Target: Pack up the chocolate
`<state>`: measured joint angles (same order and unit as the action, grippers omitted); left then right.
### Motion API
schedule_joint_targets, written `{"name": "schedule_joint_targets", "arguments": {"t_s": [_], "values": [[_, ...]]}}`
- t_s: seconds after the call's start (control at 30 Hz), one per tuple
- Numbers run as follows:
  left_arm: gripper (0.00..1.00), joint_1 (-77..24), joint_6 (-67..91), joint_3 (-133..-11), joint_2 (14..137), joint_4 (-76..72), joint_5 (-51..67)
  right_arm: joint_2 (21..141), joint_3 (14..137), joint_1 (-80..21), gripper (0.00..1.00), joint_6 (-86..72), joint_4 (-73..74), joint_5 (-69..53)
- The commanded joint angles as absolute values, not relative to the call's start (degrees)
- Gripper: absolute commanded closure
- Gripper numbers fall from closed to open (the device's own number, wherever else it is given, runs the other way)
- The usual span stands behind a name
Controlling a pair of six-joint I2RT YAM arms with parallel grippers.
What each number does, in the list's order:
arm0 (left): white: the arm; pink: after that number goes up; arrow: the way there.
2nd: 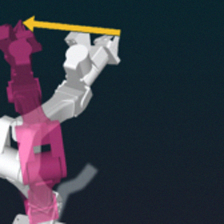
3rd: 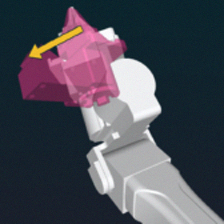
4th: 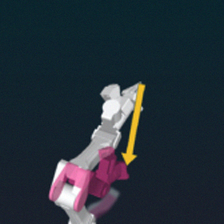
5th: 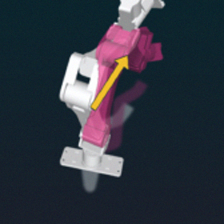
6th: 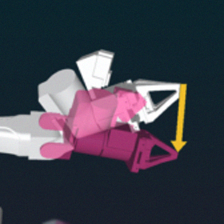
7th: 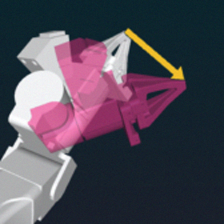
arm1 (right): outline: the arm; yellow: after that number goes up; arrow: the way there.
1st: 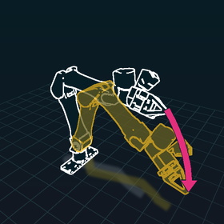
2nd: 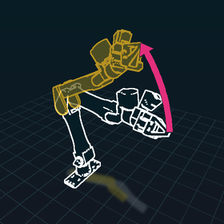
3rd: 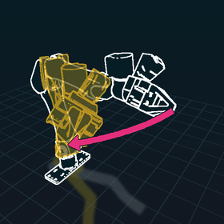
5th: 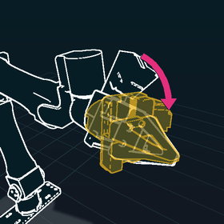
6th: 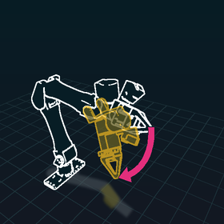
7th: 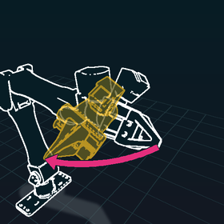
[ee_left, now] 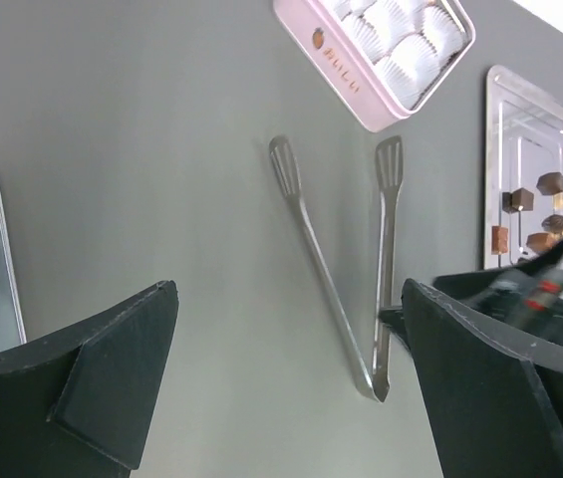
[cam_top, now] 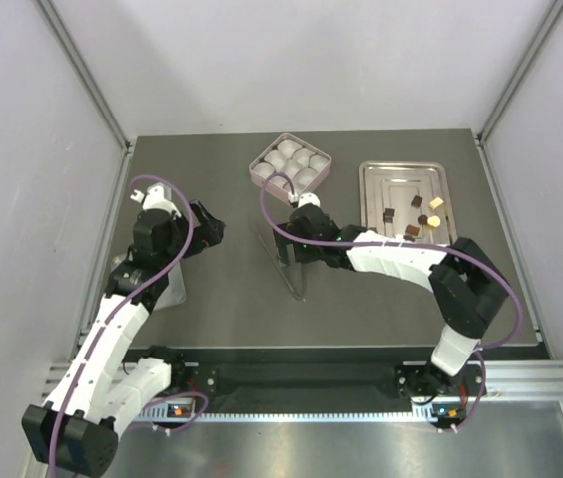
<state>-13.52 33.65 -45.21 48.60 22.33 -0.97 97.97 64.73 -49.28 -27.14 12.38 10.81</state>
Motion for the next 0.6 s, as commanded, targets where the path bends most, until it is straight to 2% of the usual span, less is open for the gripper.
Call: {"name": "schedule_joint_targets", "arguments": {"t_s": [0.0,0.23,0.57], "values": [[0.01,-13.45,30.77,-49.30,48.78,22.58,-0.26,100.62,68.20,-50.80,0.00,-25.67,8.88,10.90],[0.01,-13.97,24.53,-53.70,47.73,27.68,-7.37,103.97,68.20,-52.38,0.00,-24.00,7.65,11.69],[0.01,-13.97,23.99,-52.91,47.11,28.12,-10.28,108.45,68.47,-53.44,0.00,-22.50,6.24,16.78]]}}
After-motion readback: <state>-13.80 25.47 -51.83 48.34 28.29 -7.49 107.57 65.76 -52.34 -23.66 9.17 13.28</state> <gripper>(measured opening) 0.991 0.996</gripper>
